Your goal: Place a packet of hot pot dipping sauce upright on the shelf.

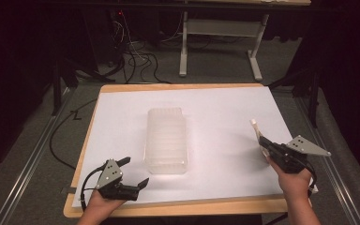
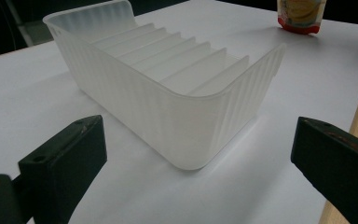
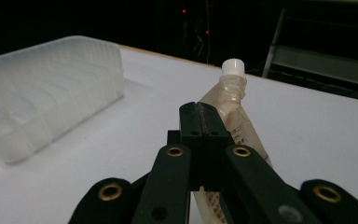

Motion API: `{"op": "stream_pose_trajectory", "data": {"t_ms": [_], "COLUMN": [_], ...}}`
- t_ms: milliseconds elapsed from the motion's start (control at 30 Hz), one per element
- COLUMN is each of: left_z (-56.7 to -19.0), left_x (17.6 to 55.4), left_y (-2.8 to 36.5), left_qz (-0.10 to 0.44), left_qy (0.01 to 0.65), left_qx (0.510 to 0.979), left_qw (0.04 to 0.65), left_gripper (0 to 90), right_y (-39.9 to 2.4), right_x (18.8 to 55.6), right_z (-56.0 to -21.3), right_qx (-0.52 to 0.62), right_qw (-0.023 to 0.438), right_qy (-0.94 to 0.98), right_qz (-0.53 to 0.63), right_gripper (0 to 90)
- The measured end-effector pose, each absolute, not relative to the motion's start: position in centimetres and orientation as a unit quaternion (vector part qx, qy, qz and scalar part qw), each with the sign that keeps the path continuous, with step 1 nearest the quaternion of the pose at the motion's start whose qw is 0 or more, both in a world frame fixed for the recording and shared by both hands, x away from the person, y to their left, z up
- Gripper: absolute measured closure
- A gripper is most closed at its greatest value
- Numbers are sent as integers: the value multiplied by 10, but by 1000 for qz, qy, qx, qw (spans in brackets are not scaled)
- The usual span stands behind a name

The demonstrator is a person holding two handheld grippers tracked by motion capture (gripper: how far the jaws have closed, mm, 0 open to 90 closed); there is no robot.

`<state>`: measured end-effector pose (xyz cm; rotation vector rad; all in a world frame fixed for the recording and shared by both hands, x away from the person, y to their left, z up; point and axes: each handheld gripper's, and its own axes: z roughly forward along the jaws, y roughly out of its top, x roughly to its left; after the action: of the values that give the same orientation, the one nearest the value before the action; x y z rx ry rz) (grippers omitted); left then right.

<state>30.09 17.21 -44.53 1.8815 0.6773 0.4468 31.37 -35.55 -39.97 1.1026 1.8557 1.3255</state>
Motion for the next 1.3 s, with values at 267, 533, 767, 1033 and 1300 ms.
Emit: {"op": "stream_pose_trajectory", "data": {"t_ms": [267, 533, 767, 1033, 1300], "left_z": [-445, -445, -445, -444, -445], "left_x": [301, 301, 301, 300, 300], "left_y": [172, 173, 174, 174, 173], "left_qz": [187, 188, 188, 189, 187], "left_qy": [283, 283, 283, 283, 282], "left_qx": [784, 784, 784, 782, 784], "left_qw": [520, 520, 520, 522, 521], "left_gripper": [39, 39, 39, 39, 39], "right_y": [-360, -344, -334, -340, -345], "right_x": [307, 303, 304, 310, 301], "right_z": [-390, -382, -382, -396, -399], "right_qx": [416, 388, 376, 401, 406], "right_qw": [319, 320, 325, 315, 319], "right_qy": [675, 672, 676, 664, 662], "right_qz": [519, 543, 544, 547, 543], "right_gripper": [900, 900, 900, 900, 900]}}
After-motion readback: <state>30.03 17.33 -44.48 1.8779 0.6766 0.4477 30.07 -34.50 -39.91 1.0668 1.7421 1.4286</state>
